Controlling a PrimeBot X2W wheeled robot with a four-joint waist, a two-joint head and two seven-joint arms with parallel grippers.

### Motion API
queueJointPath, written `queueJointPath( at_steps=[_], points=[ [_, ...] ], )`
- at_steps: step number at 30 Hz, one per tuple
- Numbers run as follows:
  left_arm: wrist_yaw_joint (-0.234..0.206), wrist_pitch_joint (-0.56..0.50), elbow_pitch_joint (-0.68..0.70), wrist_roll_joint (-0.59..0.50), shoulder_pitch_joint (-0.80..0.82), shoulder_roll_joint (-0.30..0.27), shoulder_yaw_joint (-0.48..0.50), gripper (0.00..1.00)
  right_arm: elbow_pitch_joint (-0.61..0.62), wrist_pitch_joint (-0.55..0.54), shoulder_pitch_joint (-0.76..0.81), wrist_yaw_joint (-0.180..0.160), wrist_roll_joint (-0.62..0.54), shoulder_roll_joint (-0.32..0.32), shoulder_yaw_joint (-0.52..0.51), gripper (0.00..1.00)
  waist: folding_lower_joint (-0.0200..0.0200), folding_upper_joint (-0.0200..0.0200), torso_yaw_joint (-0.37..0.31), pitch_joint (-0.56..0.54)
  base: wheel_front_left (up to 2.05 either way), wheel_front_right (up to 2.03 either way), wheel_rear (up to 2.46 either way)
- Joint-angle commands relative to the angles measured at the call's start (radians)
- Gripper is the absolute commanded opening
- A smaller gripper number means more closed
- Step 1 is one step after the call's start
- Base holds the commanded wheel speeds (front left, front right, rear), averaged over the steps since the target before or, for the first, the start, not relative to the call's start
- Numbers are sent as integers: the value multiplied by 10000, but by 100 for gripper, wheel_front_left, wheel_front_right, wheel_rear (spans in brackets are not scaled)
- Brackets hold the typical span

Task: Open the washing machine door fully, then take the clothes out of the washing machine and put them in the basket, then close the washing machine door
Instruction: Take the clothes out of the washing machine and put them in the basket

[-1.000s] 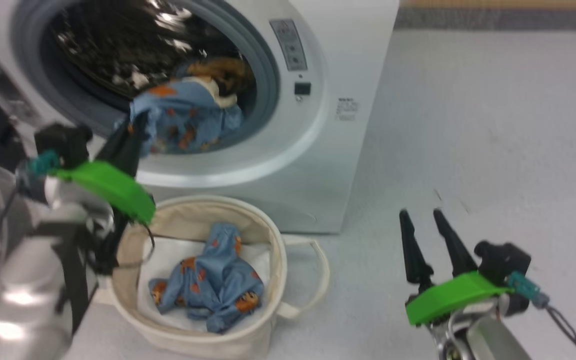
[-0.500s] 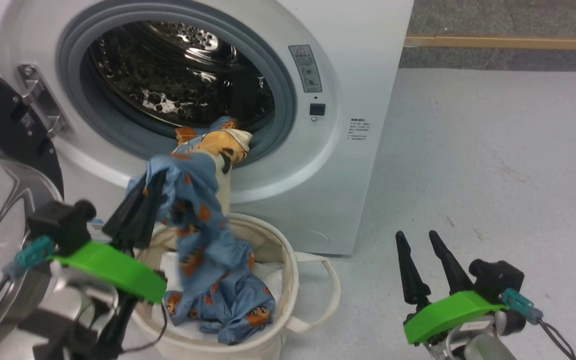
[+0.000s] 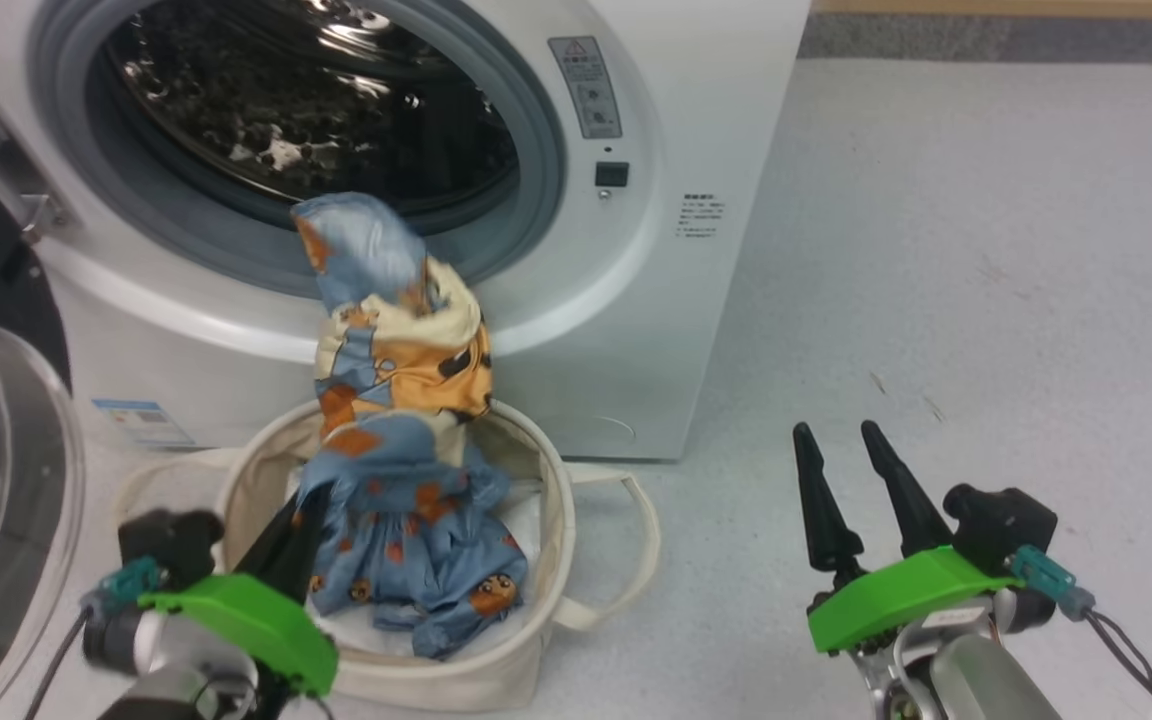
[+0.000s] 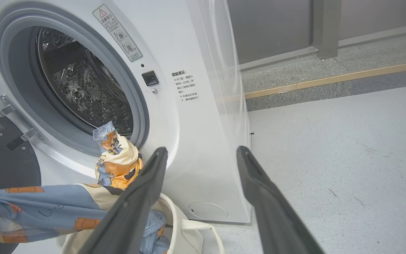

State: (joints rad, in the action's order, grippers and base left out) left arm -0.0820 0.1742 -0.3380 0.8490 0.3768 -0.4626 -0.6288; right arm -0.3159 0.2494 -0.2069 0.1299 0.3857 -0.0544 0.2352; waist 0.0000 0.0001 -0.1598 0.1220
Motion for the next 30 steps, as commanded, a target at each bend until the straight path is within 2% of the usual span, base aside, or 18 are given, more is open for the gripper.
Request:
queueJointPath(
  at_steps=[1,9,10,14,23,30],
  points=[
    [136,216,-353,58,526,-162,442,0,371,124,-382,8,-58,-5,187,100,0,-1,-104,122,0,0,0],
    [1514,553,-4328,737,1448,989,578,0,508,124,-572,8,-179,-41,106,100,0,-1,-388,729,0,0,0],
    [1514,553,-4328,737,1448,989,578,0,508,124,-572,8,-179,-41,106,100,0,-1,-388,729,0,0,0],
    [1877,679,-5971,840,2178,1421,604,0,673,124,-746,8,-256,-42,-17,100,0,-1,-536,1217,0,0,0],
    [2112,827,-8079,1007,3765,1873,668,0,1202,124,-1121,8,-471,-13,-339,100,0,-1,-796,2661,0,0,0],
    [2123,676,-8526,1137,4512,1978,274,0,1556,124,-1403,8,-587,20,-581,100,0,-1,-858,3737,0,0,0]
  ],
)
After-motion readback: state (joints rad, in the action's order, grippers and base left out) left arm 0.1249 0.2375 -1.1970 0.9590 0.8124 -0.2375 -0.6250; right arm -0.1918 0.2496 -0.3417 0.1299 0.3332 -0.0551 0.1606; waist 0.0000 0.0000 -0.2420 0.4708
